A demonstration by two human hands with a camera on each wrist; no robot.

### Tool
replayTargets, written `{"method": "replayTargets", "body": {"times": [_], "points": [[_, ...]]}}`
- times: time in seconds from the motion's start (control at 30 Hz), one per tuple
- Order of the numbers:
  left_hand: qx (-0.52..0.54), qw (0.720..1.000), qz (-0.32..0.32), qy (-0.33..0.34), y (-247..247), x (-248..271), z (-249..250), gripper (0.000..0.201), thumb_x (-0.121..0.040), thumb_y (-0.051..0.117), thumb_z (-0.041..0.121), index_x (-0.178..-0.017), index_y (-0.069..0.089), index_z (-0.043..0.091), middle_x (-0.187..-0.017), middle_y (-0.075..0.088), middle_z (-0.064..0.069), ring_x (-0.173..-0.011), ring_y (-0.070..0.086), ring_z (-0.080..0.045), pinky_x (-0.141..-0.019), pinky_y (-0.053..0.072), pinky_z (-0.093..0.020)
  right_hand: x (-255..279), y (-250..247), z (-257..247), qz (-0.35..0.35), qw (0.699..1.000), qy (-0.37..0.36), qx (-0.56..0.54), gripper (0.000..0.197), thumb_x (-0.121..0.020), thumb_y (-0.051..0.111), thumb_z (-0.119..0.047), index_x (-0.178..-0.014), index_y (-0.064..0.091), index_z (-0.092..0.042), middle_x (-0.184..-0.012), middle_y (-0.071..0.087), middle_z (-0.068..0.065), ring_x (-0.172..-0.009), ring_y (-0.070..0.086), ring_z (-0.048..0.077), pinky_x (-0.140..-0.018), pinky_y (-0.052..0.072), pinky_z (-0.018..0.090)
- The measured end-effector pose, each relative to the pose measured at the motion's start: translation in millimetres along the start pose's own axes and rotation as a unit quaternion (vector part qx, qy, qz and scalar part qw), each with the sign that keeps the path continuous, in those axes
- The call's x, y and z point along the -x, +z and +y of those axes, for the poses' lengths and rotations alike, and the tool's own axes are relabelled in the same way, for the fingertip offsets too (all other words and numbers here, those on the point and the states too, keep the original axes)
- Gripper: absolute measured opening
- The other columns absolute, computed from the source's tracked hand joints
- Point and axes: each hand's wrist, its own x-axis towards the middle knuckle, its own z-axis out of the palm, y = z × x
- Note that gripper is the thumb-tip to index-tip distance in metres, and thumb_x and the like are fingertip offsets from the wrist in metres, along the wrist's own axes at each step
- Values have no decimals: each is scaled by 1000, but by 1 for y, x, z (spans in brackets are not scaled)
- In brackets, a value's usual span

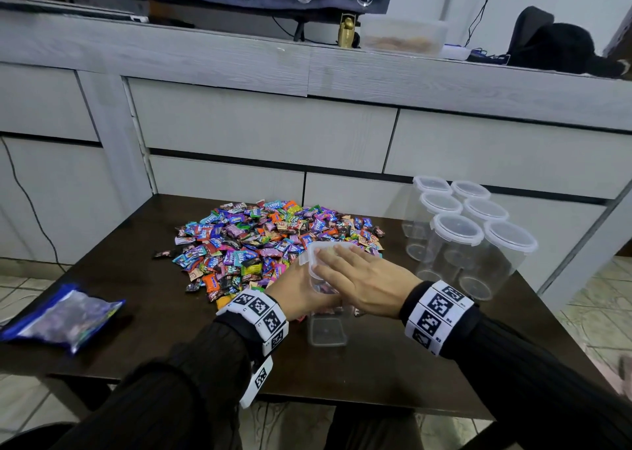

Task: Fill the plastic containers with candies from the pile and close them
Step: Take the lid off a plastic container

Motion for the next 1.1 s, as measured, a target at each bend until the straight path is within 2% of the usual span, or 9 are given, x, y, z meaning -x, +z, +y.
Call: {"method": "replayTargets", "body": {"times": [0.1, 0.17, 0.23, 0.33, 0.4, 0.63, 0.8, 0.87, 1.1], "points": [[4, 1000, 3, 21, 2, -4, 3, 30, -75, 64, 17, -104, 56, 23, -95, 66, 1, -89, 66, -14, -79, 54, -36, 1, 4, -4, -8, 1000, 6, 18, 41, -89, 32, -19, -122, 50, -3, -117, 64, 23, -91, 66, 42, -70, 57, 47], [0, 1000, 3, 25, 2, -6, 2, 31, -75, 63, 19, -104, 55, 25, -95, 66, 2, -88, 67, -14, -78, 54, -38, 3, 6, -4, -19, 999, 1, 26, 38, -91, 30, -20, -124, 38, -4, -120, 63, 23, -94, 65, 43, -72, 57, 48], [-1, 1000, 0, 15, 2, -6, 1, 32, -75, 64, 18, -103, 55, 31, -95, 66, 4, -91, 66, -11, -81, 56, -35, 3, 7, -2, -31, 999, -7, 22, 39, -91, 32, -21, -125, 35, -4, -122, 61, 24, -96, 65, 44, -73, 57, 49], [-40, 999, 15, 9, 3, -5, -1, 31, -74, 64, 20, -98, 54, 37, -85, 60, 20, -91, 58, 16, -78, 43, -2, 1, 7, 4, -35, 999, -12, 5, 37, -90, 34, -18, -123, 36, -3, -120, 62, 25, -92, 66, 43, -70, 57, 46], [-76, 997, 24, 7, 3, -5, 0, 35, -75, 65, 21, -101, 49, 38, -83, 52, 27, -87, 49, 29, -72, 33, 7, 0, 8, 7, -27, 1000, -15, 3, 31, -96, 24, -15, -121, 38, -3, -117, 64, 24, -89, 67, 41, -68, 57, 44], [-88, 996, -15, 3, 3, -8, -1, 36, -77, 58, 32, -110, 57, 15, -92, 61, 10, -83, 57, 1, -74, 47, -11, 6, 14, 8, -4, 1000, -17, -7, 37, -99, 14, -13, -123, 40, -3, -120, 62, 24, -94, 66, 40, -75, 56, 45], [-51, 998, -16, -18, 0, -5, -6, 39, -67, 67, 49, -99, 50, 62, -98, 52, 49, -91, 51, 27, -72, 36, 6, 16, 16, 4, 44, 995, 47, -82, 42, -92, 38, -16, -131, 41, 2, -126, 60, 22, -110, 62, 34, -90, 53, 43], [-46, 998, -25, -42, 0, -4, -8, 44, -64, 70, 57, -100, 46, 67, -97, 51, 51, -92, 51, 27, -73, 36, 6, 18, 16, 0, 61, 991, 80, -84, 45, -90, 42, -16, -129, 47, 6, -121, 63, 22, -109, 63, 32, -92, 51, 39], [32, 995, -34, -86, 11, -8, -10, 38, -68, 72, 43, -102, 55, 43, -94, 65, 35, -90, 61, 16, -74, 42, -2, 15, 15, 0, 71, 993, 81, -41, 43, -83, 41, -16, -106, 67, 8, -101, 70, 19, -90, 70, 28, -80, 56, 35]]}}
